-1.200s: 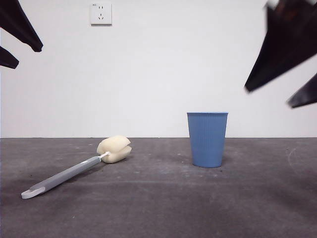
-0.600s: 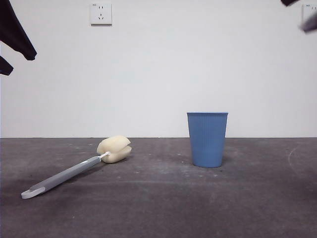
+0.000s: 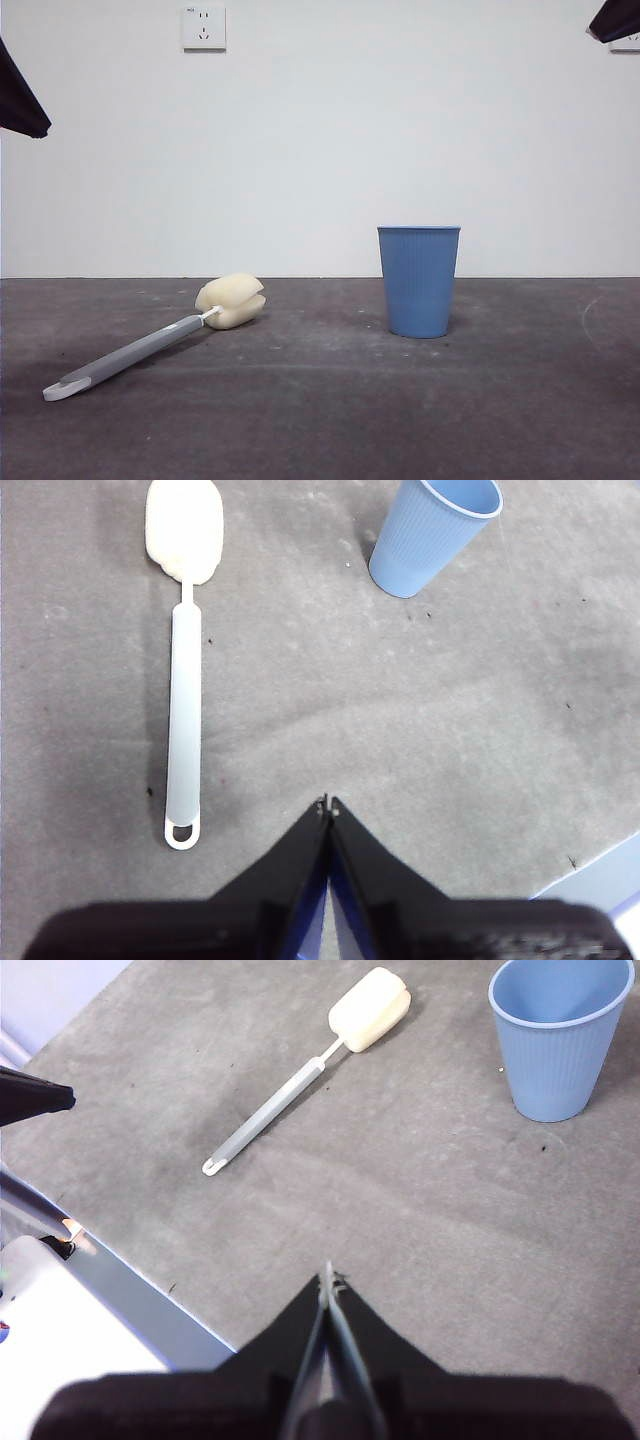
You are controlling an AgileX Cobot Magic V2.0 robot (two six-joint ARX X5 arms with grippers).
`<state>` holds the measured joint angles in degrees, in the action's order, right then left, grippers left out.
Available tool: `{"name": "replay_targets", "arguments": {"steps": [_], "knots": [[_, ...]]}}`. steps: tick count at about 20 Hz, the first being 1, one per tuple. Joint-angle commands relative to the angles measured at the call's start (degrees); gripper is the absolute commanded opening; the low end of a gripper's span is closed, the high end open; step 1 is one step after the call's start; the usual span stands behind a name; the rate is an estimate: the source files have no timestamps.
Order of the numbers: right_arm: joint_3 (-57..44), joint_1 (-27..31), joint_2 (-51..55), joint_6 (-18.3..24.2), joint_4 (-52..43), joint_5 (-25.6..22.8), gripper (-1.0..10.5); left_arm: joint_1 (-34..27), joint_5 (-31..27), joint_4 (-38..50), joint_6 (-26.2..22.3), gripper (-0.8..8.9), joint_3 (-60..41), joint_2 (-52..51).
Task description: Pick up the cup brush,pick up the cup,insert the brush into the cup,clean the cup,put the cup brush back,put the cup back to the fixed position on the table
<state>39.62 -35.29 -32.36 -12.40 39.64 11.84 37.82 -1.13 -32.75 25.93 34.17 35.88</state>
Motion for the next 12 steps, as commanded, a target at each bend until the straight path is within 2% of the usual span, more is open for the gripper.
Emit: {"name": "replay_targets", "arguments": {"steps": [1, 10, 12], "knots": [[-0.1, -0.2, 0.1, 0.2, -0.1, -0.2, 0.0, 0.1, -0.3, 0.1, -0.7, -0.04, 0.1, -0.1], [-0.1, -0.2, 0.1, 0.2, -0.1, -0.2, 0.0, 0.1, -0.5, 0.2, -0.7, -0.04, 0.1, -0.1], [-0.1, -0.2, 0.1, 0.2, -0.1, -0.2, 0.0, 0.1, -2.9, 0.9, -0.7, -0.04, 0.1, -0.1]]}}
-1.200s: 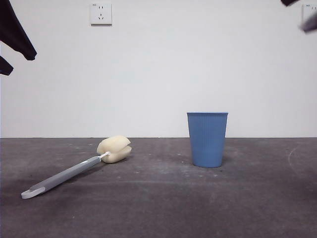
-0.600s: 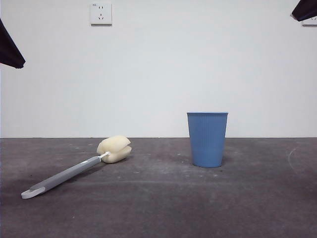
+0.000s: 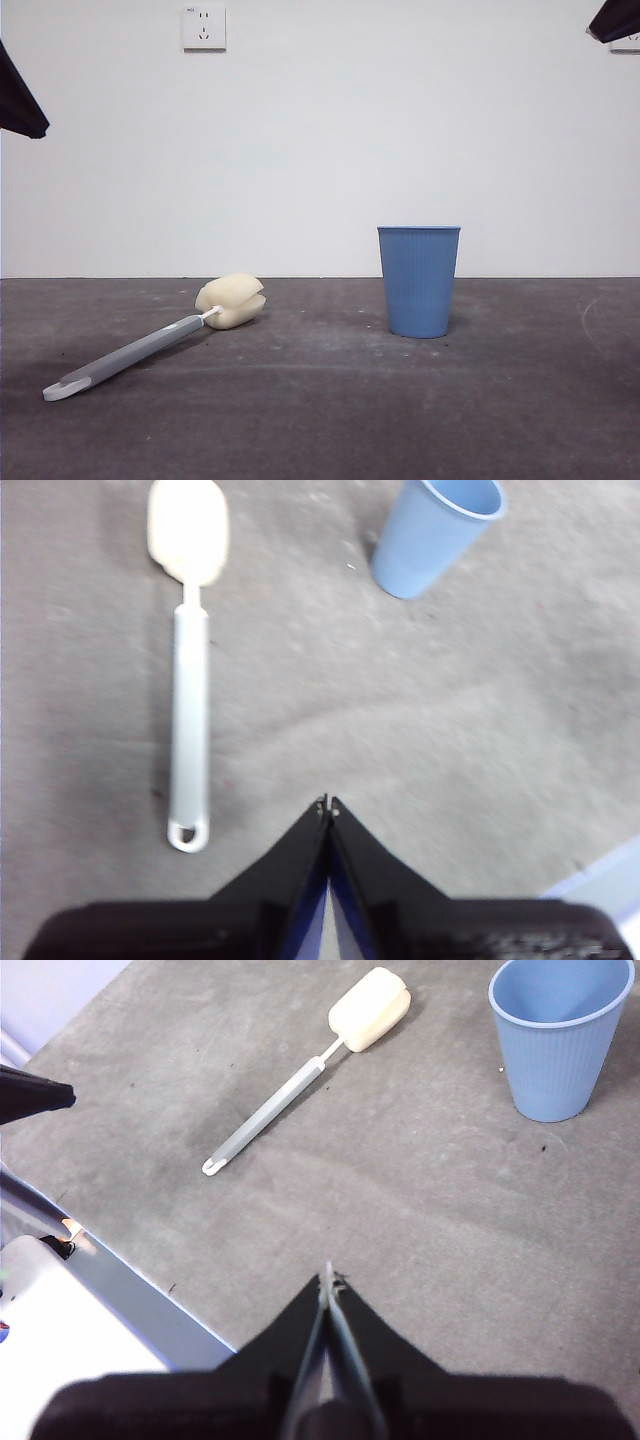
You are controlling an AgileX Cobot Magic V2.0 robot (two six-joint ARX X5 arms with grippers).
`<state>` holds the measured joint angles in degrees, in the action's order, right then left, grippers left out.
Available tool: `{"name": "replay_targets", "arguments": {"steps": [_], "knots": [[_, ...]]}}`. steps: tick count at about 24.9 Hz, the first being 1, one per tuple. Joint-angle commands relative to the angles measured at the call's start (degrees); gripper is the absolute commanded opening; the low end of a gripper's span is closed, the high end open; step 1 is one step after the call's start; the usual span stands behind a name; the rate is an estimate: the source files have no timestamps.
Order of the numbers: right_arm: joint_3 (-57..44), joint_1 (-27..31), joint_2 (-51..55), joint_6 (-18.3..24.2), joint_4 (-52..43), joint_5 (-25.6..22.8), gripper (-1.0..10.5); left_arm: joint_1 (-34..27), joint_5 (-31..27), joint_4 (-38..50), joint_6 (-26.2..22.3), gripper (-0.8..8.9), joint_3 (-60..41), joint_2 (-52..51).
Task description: Pick up the cup brush,pick up the cup,insert the brush into the cup,clean the cup,put the cup brush back,put the cup back to the fixed position on the table
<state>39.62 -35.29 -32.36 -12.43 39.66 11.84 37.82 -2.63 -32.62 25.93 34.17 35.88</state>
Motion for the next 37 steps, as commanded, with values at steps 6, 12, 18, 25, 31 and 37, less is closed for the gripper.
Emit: {"name": "replay_targets", "arguments": {"steps": [6, 12, 18, 25, 31, 37], "knots": [[-0.1, -0.2, 0.1, 0.3, -0.1, -0.2, 0.0, -1.9, -27.7, 7.5, -7.1, -0.01, 0.0, -0.3], [-0.1, -0.2, 0.1, 0.3, -0.2, -0.2, 0.0, -22.3, -12.7, 24.3, -27.4, -0.01, -1.7, -6.5], [-0.1, -0.2, 0.1, 0.3, -0.2, -0.2, 0.0, -34.2, -1.6, 28.5, -33.3, -0.01, -9.6, -15.7], [-0.1, -0.2, 0.1, 0.3, -0.2, -0.2, 0.0, -37.7, -1.5, 28.5, -31.4, -0.01, -22.9, -24.7], [-0.1, -0.2, 0.1, 0.3, -0.2, -0.2, 0.0, -37.9, -1.4, 28.3, -27.5, -0.01, -31.5, -30.3], [-0.1, -0.2, 0.1, 0.3, -0.2, -0.2, 0.0, -37.9, -1.6, 23.8, -25.9, -0.01, -34.0, -33.8]]}}
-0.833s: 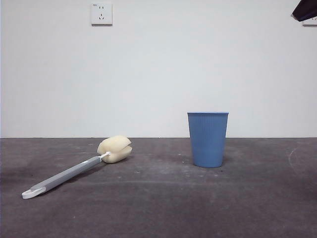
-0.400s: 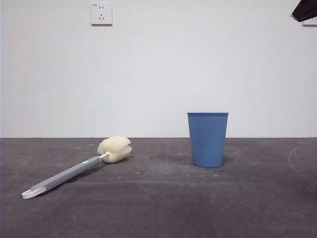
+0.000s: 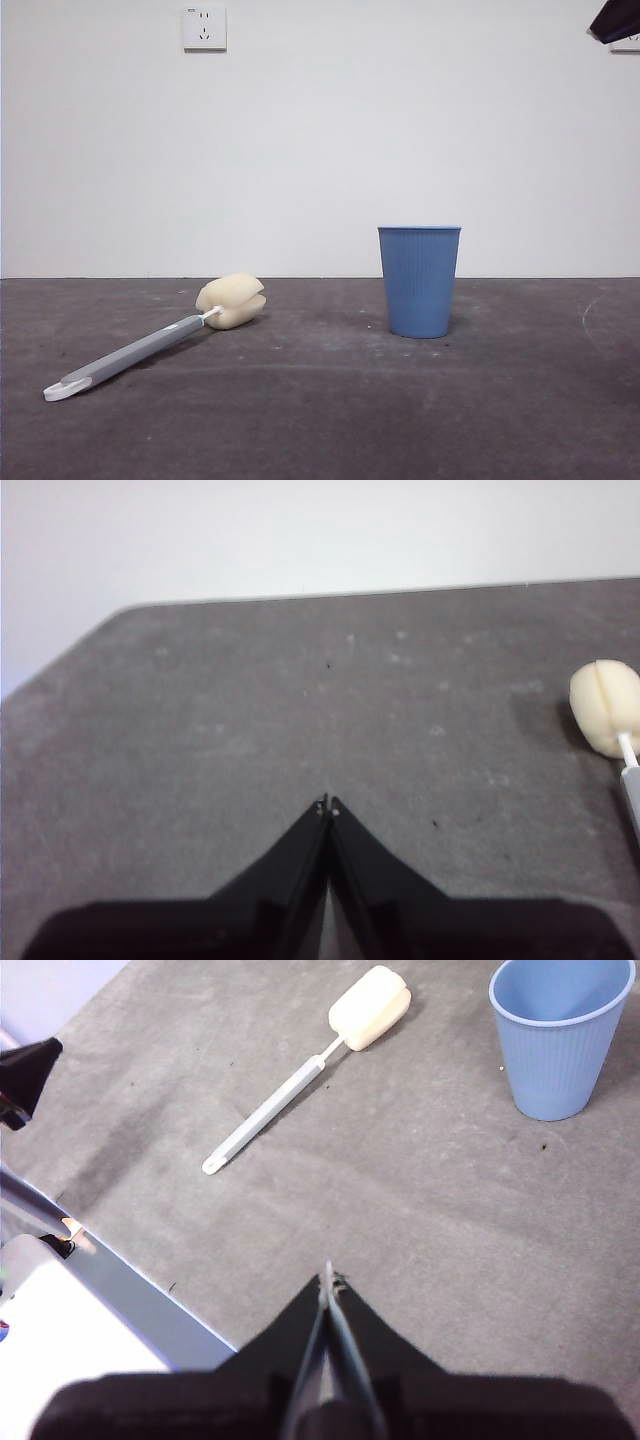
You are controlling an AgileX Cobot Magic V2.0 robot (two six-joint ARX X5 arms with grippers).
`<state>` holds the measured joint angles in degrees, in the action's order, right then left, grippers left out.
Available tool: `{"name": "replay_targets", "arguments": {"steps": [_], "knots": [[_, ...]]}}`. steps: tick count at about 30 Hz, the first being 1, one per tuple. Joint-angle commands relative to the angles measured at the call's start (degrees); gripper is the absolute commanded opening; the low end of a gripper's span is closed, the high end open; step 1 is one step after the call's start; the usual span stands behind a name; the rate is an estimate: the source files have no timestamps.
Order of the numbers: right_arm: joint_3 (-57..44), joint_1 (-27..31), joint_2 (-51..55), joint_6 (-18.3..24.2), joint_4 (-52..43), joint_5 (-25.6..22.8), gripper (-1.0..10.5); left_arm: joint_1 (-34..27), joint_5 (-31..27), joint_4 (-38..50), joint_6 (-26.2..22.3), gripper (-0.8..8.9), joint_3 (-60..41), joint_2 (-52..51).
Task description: Pick up the cup brush,pick up the cup,insert the brush into the cup,clean the cup,put the cup brush back,put the cup back to the fixed position on the table
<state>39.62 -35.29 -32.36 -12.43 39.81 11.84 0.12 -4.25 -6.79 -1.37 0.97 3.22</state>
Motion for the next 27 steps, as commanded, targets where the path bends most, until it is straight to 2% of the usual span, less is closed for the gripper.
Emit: {"name": "replay_targets", "arguments": {"steps": [1, 24, 27], "knots": [[-0.1, -0.2, 0.1, 0.3, -0.3, -0.2, 0.0, -0.2, 0.0, -3.5, 1.4, -0.01, -0.8, -1.9], [-0.1, -0.2, 0.1, 0.3, -0.3, -0.2, 0.0, -0.2, -0.2, -3.3, 2.3, -0.01, -0.8, -3.0], [-0.1, -0.2, 0.2, 1.4, -0.2, -0.2, 0.0, -0.2, -0.2, -3.3, 2.3, -0.01, -0.8, -3.0]]}}
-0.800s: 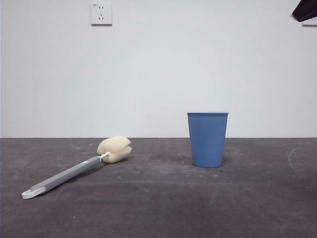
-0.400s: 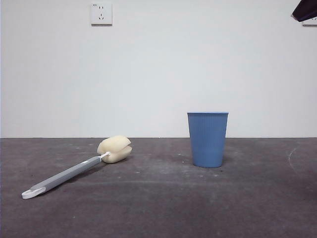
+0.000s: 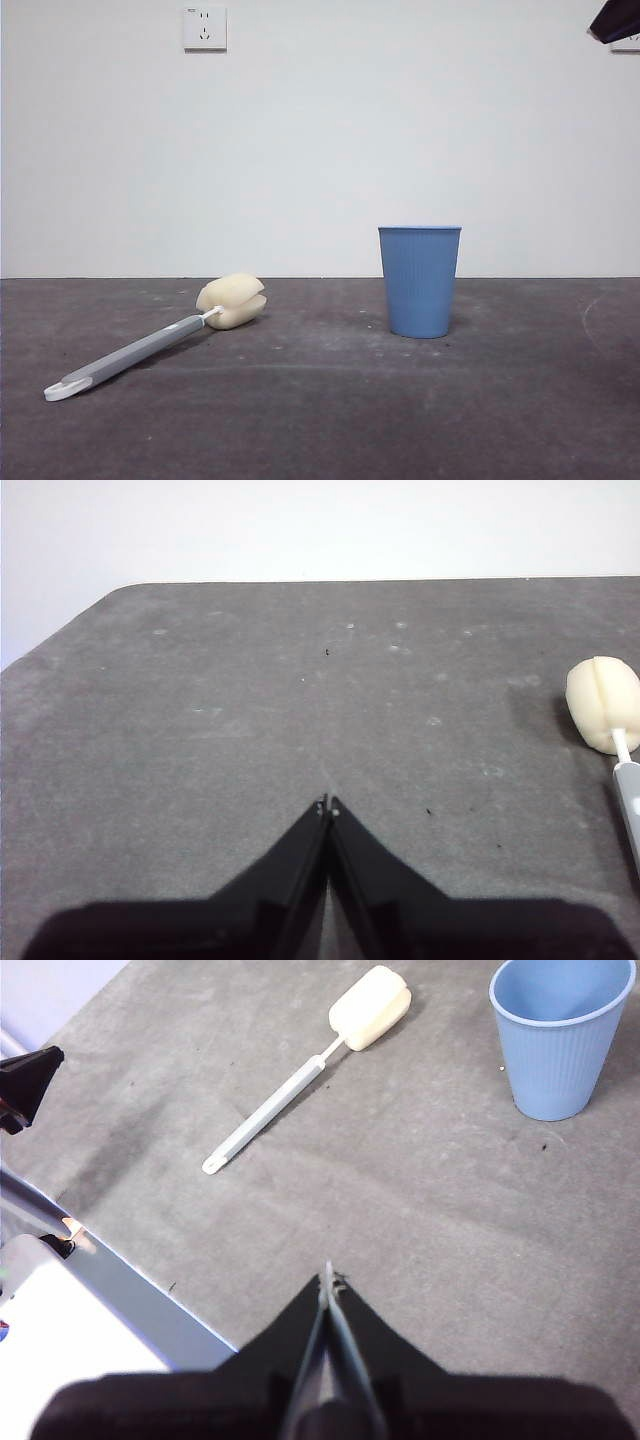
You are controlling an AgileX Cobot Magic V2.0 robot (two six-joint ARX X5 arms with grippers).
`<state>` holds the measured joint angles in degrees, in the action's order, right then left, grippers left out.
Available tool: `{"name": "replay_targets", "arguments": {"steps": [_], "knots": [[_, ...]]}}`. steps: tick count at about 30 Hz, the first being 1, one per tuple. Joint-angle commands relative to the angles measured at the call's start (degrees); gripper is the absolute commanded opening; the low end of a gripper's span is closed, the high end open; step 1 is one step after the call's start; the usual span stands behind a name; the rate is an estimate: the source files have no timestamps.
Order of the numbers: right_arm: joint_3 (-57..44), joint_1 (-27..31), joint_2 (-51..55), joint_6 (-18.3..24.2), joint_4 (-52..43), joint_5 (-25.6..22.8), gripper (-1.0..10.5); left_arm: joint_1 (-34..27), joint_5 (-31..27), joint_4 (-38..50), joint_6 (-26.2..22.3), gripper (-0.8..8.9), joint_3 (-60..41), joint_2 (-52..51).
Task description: Pick up the cup brush,pick up the cup,insert the brush into the cup,clean the cup,put the cup brush back,put the cup back to the fixed position on the table
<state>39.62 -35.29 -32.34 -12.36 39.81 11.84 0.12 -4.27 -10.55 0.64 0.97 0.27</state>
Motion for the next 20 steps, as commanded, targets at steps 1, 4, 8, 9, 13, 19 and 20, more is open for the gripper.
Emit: {"name": "replay_targets", "arguments": {"steps": [1, 4, 8, 9, 13, 19, 20], "knots": [[-0.1, -0.3, 0.7, 2.0, 0.0, -0.2, 0.0, -0.2, -0.1, 0.4, 0.2, -0.01, -0.8, -0.1], [-0.1, 0.5, 2.9, 6.2, -0.4, -4.1, 0.0, -0.2, -0.1, 0.4, 0.2, -0.01, -0.8, -0.1], [-0.9, 3.1, 7.8, 11.5, -3.2, -10.7, 0.0, -0.2, -0.2, 0.4, 0.2, -0.01, -0.8, -0.1], [-1.6, 3.8, 9.1, 12.2, -4.6, -12.0, 0.0, -0.2, -0.1, 0.4, 0.2, -0.01, -0.8, -0.1], [-6.8, 7.1, 15.8, 14.8, -11.9, -19.7, 0.0, -0.2, -0.1, 0.4, 0.2, -0.01, -0.8, -0.1], [-20.7, 11.9, 24.2, 13.6, -27.7, -21.2, 0.0, -0.2, -0.1, 0.4, 0.2, -0.01, -0.8, -0.1], [-23.8, 12.8, 25.4, 12.5, -31.1, -21.2, 0.0, -0.2, -0.2, 0.4, 0.2, -0.01, -0.8, -0.1]]}}
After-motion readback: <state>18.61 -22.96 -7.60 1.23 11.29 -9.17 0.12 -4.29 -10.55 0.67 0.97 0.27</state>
